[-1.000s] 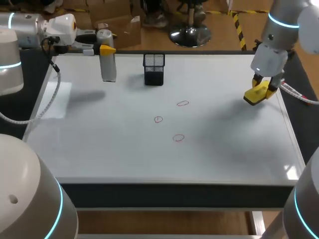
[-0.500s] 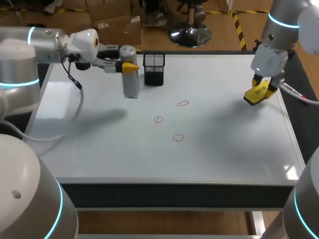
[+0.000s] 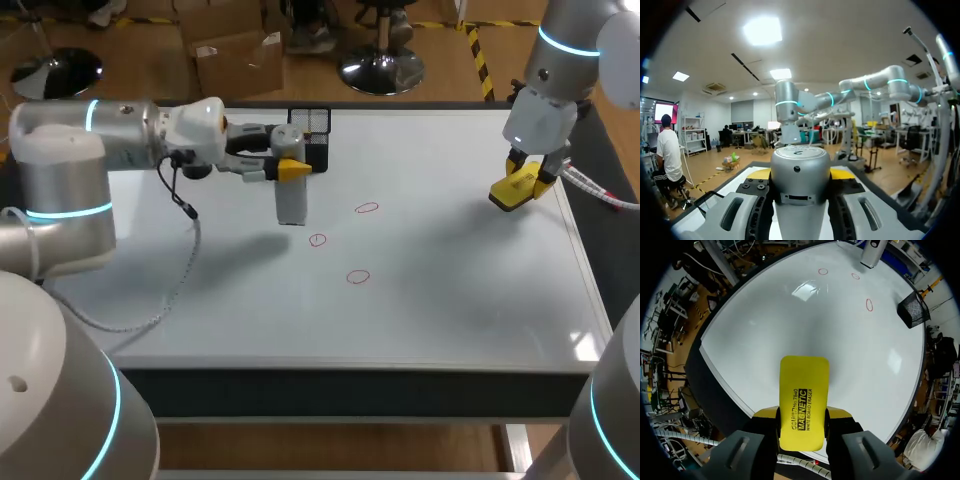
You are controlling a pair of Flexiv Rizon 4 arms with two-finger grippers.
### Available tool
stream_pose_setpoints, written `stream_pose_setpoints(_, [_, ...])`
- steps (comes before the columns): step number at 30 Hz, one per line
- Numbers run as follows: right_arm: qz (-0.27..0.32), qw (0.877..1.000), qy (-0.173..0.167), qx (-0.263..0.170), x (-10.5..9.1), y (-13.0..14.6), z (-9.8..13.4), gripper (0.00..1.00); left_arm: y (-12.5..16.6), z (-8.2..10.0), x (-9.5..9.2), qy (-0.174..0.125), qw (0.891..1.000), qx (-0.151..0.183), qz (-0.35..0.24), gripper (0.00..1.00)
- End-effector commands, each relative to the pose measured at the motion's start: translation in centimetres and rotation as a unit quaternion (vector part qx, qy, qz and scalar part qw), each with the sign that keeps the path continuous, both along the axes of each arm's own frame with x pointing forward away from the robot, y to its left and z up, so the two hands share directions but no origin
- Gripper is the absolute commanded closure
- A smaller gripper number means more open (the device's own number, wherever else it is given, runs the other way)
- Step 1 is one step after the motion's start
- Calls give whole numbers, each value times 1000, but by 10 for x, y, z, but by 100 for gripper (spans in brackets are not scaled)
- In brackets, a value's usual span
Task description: Pick up the inspection probe, press it on each red-marked spot on the whiteboard one by one, put down the probe, pick up the eraser, and wipe off all the red marks.
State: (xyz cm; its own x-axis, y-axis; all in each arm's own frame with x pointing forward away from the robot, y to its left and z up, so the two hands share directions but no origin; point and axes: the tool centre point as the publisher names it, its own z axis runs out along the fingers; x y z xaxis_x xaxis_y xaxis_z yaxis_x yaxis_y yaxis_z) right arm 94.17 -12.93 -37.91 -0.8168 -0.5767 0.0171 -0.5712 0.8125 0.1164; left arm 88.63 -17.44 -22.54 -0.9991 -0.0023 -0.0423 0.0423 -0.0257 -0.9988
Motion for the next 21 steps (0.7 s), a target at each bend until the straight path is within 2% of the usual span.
stream_pose_setpoints(1, [1,1000,1,-1,0,0,1,100,-9,-3,1,2,1000,0,-1,100])
stream_pose_setpoints(21, [1,1000,1,-1,0,0,1,100,-25,-26,-7,25,1000,-4,-4,100])
